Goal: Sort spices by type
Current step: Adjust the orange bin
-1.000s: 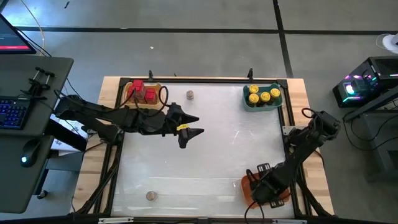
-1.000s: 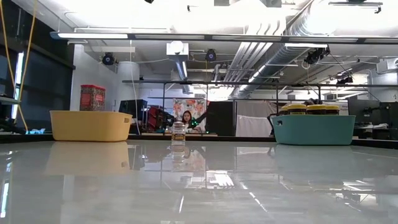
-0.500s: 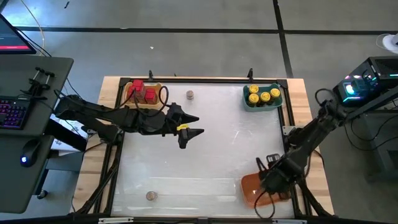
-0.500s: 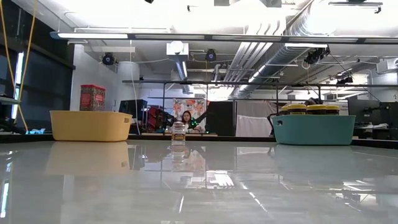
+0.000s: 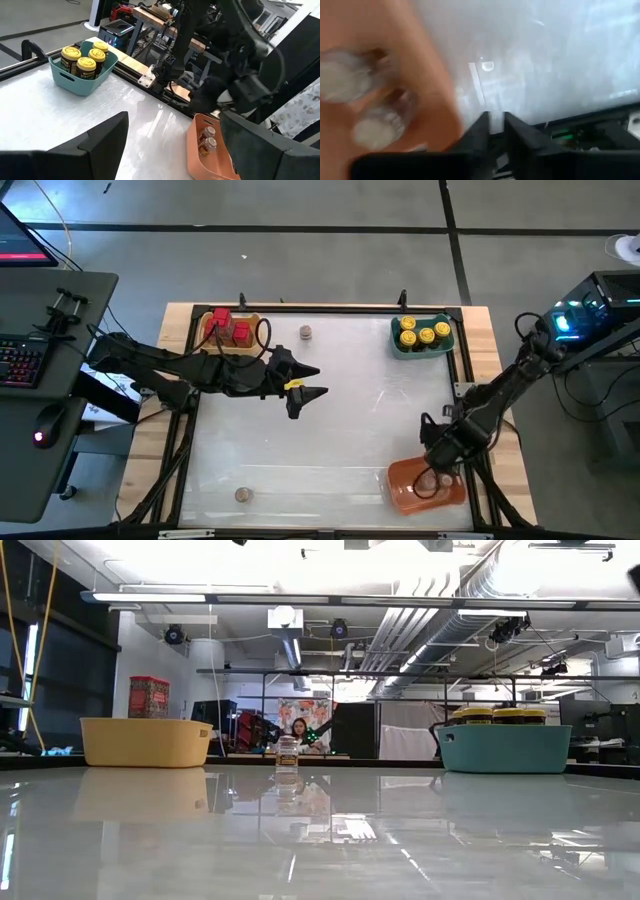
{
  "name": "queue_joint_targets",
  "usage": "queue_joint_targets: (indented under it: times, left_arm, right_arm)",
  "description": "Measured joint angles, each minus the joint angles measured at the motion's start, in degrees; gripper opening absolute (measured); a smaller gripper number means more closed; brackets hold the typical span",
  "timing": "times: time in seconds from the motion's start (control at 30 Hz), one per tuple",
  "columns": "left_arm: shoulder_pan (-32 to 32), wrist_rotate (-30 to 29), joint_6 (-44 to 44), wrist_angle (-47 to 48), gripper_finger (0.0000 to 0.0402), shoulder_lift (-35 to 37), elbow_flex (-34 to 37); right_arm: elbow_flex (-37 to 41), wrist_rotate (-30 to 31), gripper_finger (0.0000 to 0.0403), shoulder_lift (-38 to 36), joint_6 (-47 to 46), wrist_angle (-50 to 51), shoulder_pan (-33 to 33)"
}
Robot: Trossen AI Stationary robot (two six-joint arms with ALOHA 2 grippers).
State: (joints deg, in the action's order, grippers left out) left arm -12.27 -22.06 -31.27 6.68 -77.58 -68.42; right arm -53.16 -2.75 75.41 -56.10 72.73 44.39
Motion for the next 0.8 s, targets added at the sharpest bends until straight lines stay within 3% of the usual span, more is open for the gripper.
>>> queue_joint_targets:
  times: [0.07,0.47,0.8]
  left_arm:
    - [0.0,0.0,0.0,-0.01,0.0301,0.0,0.0]
    - [0.0,0.0,0.0,-0.03,0.0301,0.0,0.0]
    - [0.0,0.02,-0.02,0.16,0.0301,0.0,0.0]
  right_arm:
    - [1.47,0.03,0.0015,0.05,-2.3,-0.15,-0.76]
    - [4.55,-2.05,0.0002,0.0,-0.54,-9.5,-3.04]
    - [5.39,-9.71,0.0001,0.01,-2.22,-13.37,-3.14]
